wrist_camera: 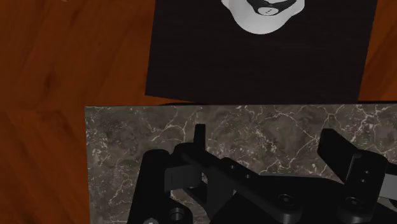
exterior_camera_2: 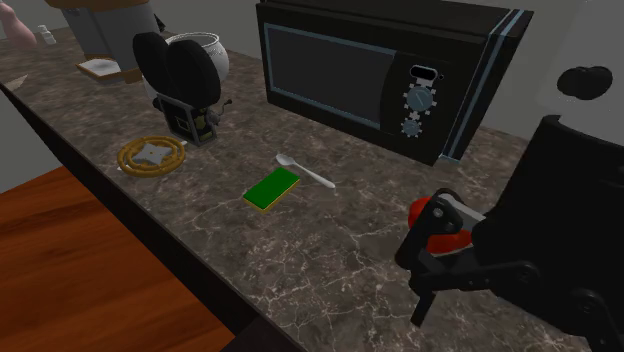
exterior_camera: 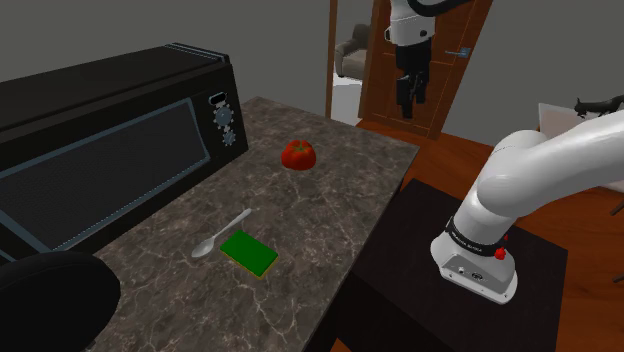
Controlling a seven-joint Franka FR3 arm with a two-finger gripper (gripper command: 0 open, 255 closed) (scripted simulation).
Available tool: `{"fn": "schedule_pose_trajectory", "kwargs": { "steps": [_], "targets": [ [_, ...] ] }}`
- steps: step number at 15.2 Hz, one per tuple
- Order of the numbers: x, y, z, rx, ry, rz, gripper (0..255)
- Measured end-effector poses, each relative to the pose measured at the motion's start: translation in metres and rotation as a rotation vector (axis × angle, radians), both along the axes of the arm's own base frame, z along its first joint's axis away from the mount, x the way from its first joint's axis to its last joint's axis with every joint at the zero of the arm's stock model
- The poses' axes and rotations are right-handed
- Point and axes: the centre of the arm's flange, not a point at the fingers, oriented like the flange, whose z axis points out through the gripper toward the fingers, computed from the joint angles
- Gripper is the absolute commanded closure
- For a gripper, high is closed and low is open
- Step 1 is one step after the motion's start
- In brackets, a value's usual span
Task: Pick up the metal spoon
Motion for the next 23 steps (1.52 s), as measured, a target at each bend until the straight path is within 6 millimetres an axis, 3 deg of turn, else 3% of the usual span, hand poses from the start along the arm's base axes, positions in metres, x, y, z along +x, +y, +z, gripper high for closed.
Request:
{"fn": "schedule_pose_trajectory", "kwargs": {
  "steps": [4, 23],
  "targets": [
    [0.008, 0.021, -0.011, 0.002, -0.017, 0.002, 0],
    [0.077, 0.226, -0.112, 0.028, -0.18, 0.014, 0]
  ]
}}
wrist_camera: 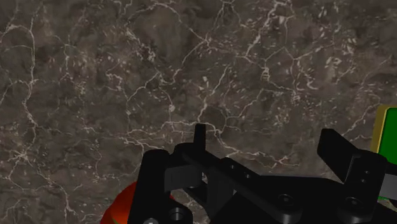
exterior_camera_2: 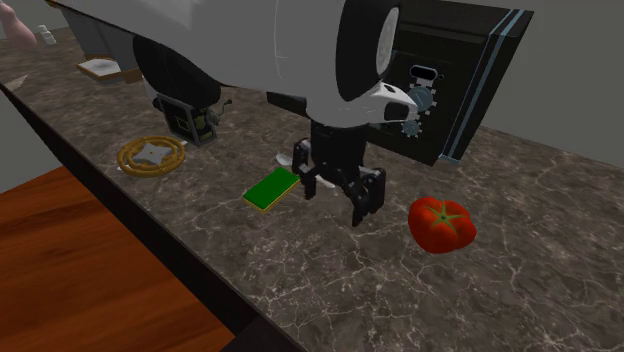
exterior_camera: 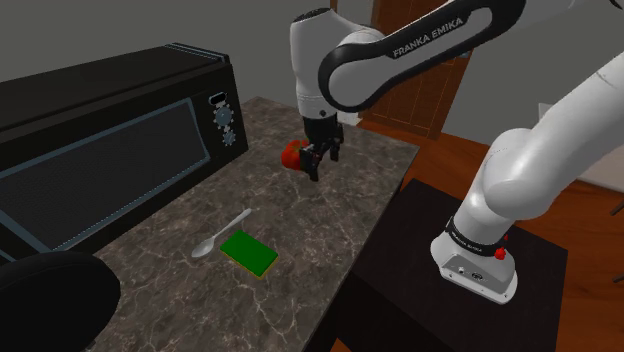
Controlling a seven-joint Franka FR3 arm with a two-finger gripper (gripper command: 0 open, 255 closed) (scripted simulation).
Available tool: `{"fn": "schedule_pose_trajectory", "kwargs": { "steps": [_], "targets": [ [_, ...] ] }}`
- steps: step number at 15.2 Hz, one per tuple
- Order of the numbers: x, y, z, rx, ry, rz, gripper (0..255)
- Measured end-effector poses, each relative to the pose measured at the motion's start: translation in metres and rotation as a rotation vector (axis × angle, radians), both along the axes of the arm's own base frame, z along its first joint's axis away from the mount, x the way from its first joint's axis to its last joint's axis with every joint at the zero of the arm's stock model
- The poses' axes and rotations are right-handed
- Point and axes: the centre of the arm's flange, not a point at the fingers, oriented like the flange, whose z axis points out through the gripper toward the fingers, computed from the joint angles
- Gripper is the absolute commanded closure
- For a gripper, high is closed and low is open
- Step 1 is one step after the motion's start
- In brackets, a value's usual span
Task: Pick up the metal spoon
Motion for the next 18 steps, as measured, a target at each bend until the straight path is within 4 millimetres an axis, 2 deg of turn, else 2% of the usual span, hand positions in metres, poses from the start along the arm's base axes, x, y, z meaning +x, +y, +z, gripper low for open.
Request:
{"fn": "schedule_pose_trajectory", "kwargs": {
  "steps": [4, 18],
  "targets": [
    [0.018, 0.039, -0.019, 0.006, -0.034, 0.001, 0],
    [0.077, 0.193, -0.079, 0.028, -0.155, 0.01, 0]
  ]
}}
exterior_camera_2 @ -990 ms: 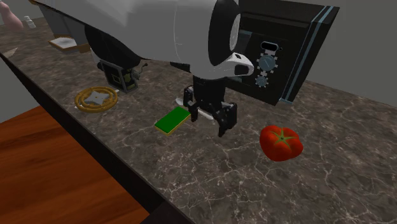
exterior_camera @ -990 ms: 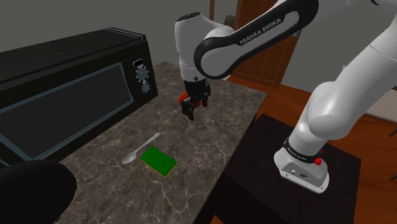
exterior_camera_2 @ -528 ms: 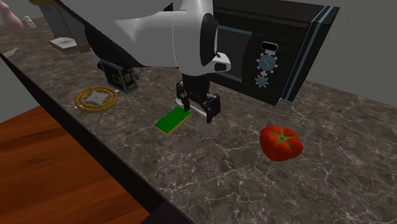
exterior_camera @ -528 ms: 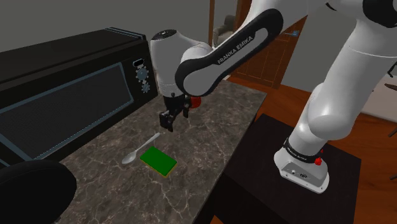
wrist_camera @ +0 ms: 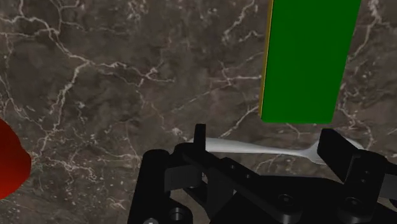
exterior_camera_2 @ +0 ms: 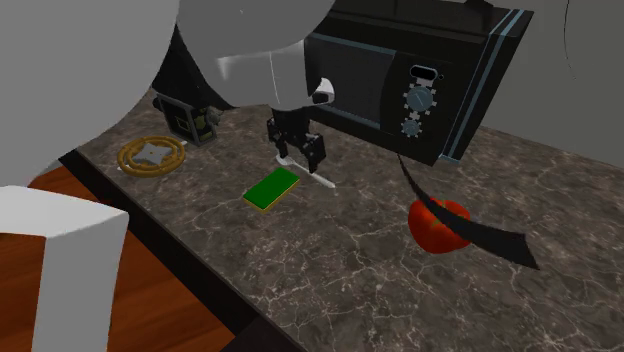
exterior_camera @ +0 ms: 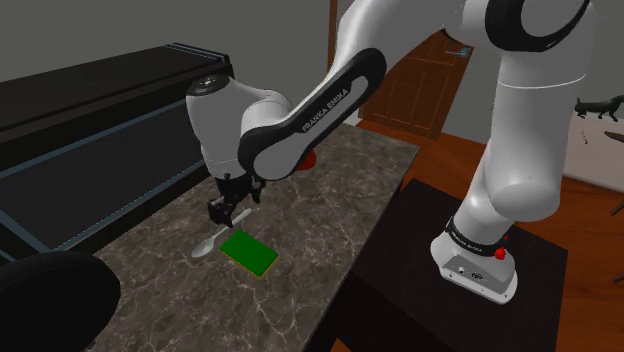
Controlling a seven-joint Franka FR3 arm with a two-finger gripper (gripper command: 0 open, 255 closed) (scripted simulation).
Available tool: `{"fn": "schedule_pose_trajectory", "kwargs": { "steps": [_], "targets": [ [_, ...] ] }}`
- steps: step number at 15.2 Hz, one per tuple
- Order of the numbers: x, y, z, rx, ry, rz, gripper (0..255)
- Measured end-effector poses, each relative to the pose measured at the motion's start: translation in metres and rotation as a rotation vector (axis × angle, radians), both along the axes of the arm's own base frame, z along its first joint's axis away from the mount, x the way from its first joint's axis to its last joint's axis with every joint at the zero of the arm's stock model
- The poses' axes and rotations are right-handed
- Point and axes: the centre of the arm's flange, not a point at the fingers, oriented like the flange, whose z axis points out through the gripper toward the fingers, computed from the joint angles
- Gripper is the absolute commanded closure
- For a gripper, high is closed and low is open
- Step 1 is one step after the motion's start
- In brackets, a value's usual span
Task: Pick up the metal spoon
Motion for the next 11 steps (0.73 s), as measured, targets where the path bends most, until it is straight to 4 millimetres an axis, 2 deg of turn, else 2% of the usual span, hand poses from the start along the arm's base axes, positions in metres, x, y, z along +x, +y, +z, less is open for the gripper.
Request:
{"fn": "schedule_pose_trajectory", "kwargs": {
  "steps": [9, 11],
  "targets": [
    [0.045, 0.096, -0.035, 0.013, -0.077, 0.005, 0],
    [0.049, 0.108, -0.041, 0.014, -0.086, 0.005, 0]
  ]
}}
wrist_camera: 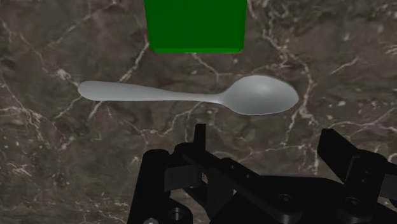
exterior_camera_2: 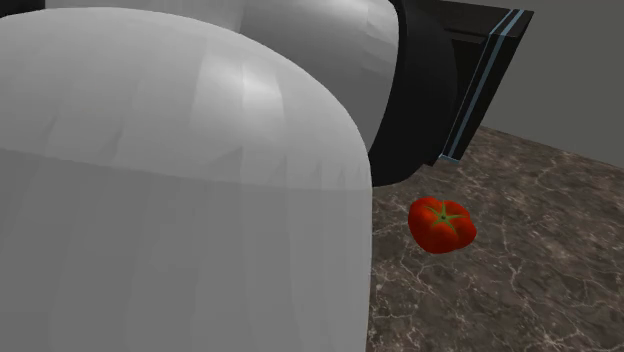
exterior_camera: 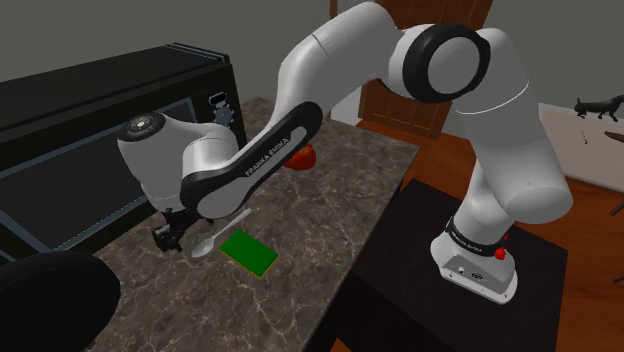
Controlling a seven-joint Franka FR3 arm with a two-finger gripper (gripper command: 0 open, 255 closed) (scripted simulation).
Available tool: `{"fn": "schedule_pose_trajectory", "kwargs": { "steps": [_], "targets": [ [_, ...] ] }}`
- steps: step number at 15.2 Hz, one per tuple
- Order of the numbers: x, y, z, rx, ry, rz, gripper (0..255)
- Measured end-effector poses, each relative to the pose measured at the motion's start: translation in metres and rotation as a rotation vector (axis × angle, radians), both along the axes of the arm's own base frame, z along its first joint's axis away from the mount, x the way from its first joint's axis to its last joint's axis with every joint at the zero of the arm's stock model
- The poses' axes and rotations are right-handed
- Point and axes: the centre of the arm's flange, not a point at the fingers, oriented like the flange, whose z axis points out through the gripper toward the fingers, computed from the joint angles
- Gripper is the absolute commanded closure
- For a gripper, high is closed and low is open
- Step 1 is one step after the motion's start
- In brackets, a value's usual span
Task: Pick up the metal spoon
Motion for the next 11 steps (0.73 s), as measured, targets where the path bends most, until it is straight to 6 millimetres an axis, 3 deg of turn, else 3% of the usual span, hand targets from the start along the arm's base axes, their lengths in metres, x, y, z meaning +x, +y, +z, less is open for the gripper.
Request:
{"fn": "schedule_pose_trajectory", "kwargs": {
  "steps": [7, 8, 11],
  "targets": [
    [0.003, 0.005, -0.033, 0.0, -0.004, 0.0, 0],
    [0.002, 0.005, -0.035, 0.0, -0.004, -0.001, 255],
    [0.001, 0.006, -0.038, 0.0, -0.004, 0.0, 255]
  ]
}}
